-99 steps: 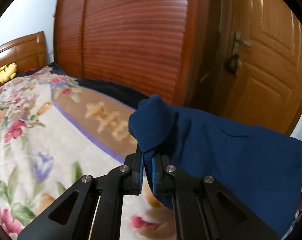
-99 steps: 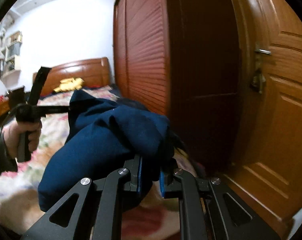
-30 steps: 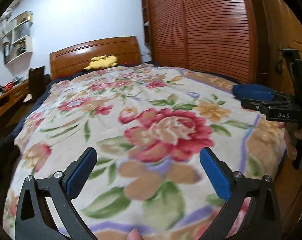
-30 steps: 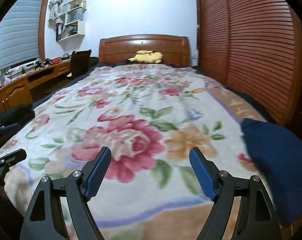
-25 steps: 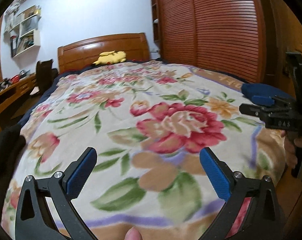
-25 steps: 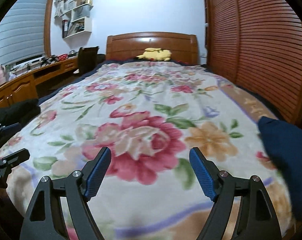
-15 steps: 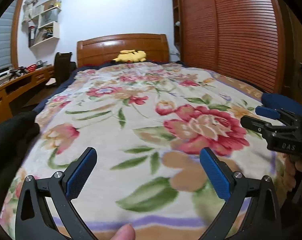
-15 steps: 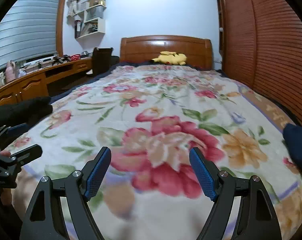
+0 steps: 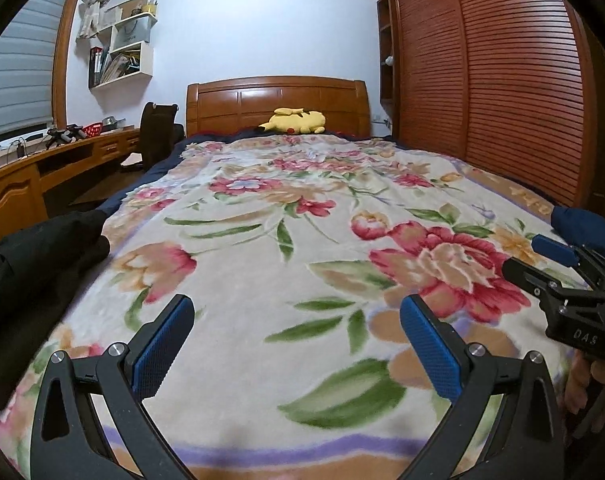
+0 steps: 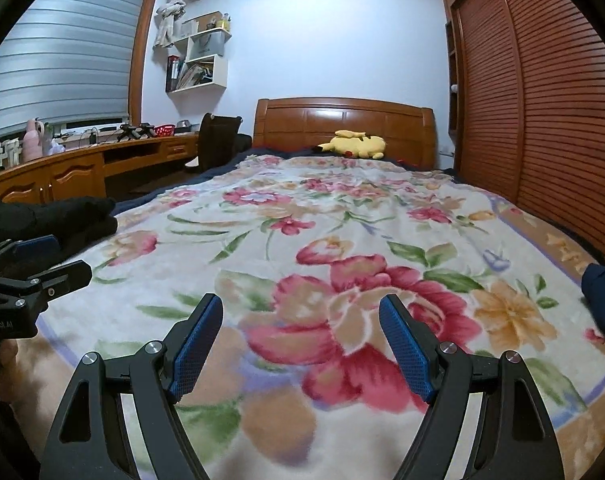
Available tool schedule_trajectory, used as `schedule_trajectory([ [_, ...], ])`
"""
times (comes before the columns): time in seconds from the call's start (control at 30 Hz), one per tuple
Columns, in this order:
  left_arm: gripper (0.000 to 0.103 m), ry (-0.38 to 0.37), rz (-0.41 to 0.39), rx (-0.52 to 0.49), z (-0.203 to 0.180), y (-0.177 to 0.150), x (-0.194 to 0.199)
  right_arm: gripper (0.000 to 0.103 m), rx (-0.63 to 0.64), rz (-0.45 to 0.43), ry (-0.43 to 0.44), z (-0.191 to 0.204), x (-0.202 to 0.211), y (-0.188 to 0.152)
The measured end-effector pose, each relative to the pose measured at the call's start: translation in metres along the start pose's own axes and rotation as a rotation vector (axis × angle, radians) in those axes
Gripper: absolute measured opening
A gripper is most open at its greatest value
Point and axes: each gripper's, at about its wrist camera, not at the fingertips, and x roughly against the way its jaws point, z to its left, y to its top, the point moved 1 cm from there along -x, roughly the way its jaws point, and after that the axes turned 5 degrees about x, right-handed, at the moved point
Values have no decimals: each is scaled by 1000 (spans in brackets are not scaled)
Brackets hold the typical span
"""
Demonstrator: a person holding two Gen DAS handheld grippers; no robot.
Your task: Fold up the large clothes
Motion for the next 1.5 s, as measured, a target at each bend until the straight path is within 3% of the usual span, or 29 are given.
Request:
schedule_trajectory([
  [1.5, 103, 9, -8, 12, 4, -6, 4, 82, -55, -3, -6, -4, -10, 0],
])
